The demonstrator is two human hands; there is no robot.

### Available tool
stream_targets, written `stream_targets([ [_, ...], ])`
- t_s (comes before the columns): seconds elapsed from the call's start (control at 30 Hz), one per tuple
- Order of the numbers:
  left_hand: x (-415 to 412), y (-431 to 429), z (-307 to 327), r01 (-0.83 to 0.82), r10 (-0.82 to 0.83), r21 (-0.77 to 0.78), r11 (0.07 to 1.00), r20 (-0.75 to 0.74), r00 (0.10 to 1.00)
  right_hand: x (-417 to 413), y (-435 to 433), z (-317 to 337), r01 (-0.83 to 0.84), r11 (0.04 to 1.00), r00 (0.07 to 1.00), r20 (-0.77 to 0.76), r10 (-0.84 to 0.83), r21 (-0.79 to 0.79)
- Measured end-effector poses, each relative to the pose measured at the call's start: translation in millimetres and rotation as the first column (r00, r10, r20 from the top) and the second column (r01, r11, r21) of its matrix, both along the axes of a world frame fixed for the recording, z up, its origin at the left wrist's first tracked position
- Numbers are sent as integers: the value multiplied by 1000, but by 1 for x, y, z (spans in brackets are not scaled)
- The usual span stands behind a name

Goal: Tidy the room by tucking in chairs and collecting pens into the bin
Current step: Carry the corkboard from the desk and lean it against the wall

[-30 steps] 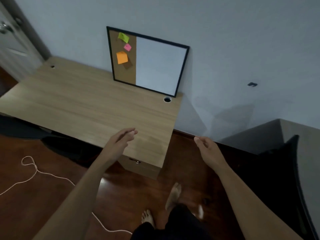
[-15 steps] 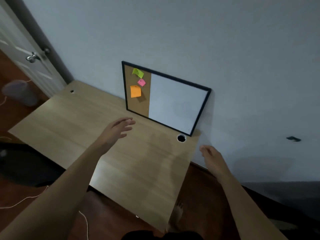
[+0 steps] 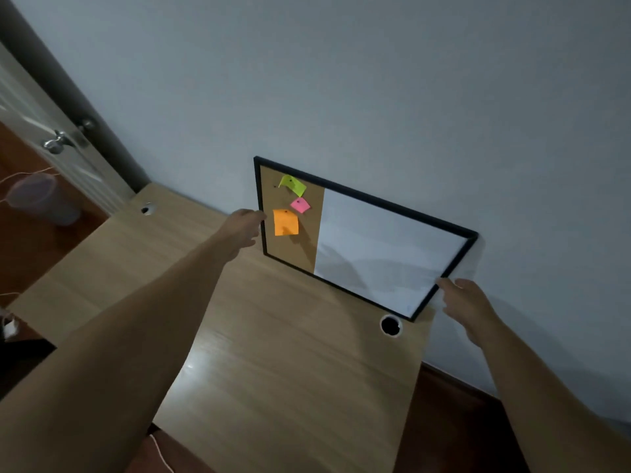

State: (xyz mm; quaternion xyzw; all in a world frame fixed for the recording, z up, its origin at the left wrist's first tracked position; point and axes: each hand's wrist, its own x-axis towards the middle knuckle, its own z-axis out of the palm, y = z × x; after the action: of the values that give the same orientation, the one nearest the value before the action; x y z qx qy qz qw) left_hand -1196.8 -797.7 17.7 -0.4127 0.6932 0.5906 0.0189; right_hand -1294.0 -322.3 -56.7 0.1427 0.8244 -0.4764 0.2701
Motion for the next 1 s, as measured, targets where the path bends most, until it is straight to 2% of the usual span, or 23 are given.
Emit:
stream_targets([
  [0.13, -49, -32, -14, -65, 67, -61, 996, 34, 997, -19, -14, 5, 70, 996, 997, -20, -69, 54],
  [0.27, -80, -43, -24, -94, 100, -70, 993, 93, 991, -27, -30, 21, 5, 996, 996, -92, 3, 91],
  [0.4, -100, -52, -39, -65, 71, -95, 993, 58, 996, -29, -36, 24, -23, 986, 988, -144, 48, 168],
  [0.5, -102, -58, -54, 15, -18, -133, 991, -23, 1000, -31, -36, 18, -31, 964, 986, -151, 72, 263],
  [0.6, -81, -49, -64, -13, -13, -220, 976, -114, 993, -23, -37, 20, -39, 945, 975, -193, 107, 326],
  [0.67, -60, -46, -74, -46, -13, -333, 942, -171, 985, -14, -35, 21, -28, 933, 962, -245, 123, 359],
  [0.73, -33, -49, -85, -31, -66, -407, 913, -221, 973, -1, -29, 20, -9, 935, 946, -299, 122, 353],
  [0.8, -9, -48, -91, -12, -115, -392, 920, -299, 947, 14, -19, 17, 25, 939, 936, -337, 99, 343],
  [1.0, 52, -6, -74, 16, -198, -450, 893, -361, 911, 71, 17, 28, 176, 933, 896, -444, -19, 315],
])
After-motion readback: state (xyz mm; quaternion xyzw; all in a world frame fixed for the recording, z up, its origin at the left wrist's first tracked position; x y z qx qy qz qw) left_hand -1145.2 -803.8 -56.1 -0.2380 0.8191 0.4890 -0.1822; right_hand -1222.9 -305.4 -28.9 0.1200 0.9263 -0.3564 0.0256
